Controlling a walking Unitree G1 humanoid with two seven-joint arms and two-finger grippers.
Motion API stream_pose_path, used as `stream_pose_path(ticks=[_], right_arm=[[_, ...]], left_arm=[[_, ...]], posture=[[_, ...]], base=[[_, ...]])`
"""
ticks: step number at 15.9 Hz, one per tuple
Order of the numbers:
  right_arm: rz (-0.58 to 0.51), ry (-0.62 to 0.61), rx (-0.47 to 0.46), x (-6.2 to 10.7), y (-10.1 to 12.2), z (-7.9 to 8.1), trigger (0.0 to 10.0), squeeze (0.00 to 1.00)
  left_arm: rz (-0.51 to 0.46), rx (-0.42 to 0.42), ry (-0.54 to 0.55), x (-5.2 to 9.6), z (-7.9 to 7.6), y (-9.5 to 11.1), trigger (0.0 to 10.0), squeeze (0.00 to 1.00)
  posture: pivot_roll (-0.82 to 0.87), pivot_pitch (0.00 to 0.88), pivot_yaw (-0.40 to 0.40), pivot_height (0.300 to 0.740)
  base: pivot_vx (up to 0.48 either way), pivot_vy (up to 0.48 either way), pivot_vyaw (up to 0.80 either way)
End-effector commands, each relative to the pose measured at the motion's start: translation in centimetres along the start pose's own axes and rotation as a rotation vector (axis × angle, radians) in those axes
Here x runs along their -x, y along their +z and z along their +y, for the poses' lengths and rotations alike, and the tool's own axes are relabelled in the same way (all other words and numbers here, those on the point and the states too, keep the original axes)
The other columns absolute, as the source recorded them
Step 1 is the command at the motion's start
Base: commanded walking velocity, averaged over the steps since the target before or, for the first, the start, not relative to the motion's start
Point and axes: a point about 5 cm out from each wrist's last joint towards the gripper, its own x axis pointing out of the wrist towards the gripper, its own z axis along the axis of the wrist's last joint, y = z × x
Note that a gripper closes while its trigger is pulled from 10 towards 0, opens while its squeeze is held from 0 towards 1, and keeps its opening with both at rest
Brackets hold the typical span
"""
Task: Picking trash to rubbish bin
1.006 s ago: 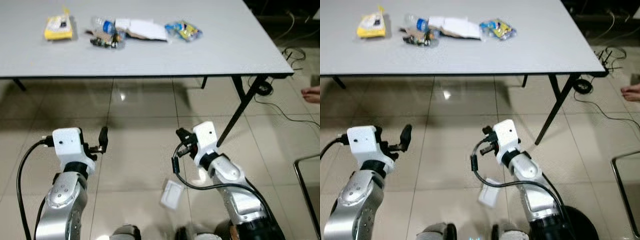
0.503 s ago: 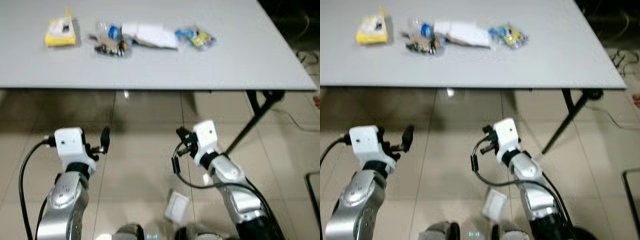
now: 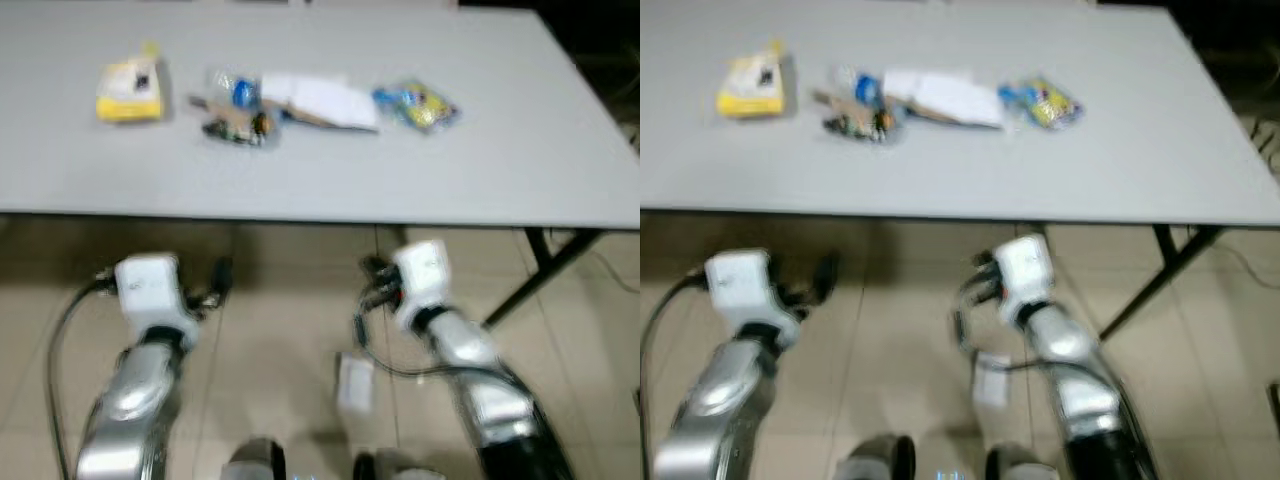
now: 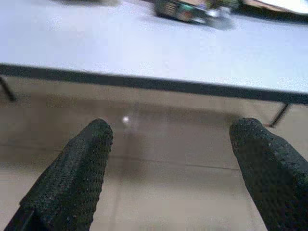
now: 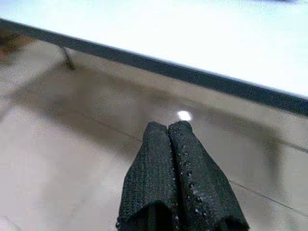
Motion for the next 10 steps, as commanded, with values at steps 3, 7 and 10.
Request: stream_pose_path(ticks=[3,7,10], right_arm=[[0.005,-0.028,0.0,0.58,-0.13,-0.85,10.0,0.0],[0.009,-0.03,0.002,0.64,-0.21,-0.87,10.0,0.0],[0.011,-0.03,0.002,0.66,-0.28,-0.87,10.0,0.0]], left_arm=[[0.0,0.01,-0.013,0.14,-0.57,0.06,10.0,0.0],[0.004,0.013,-0.016,0.2,-0.61,-0.03,10.0,0.0],[0.006,0.014,-0.014,0.24,-0.6,-0.1,10.0,0.0]], posture=[[-0.06,0.208,0.001,0.74],[-0.06,0.21,0.001,0.74],[-0.06,0.21,0.001,0.74]], base=[[0.43,0.0,0.0],[0.428,0.0,0.0],[0.428,0.0,0.0]])
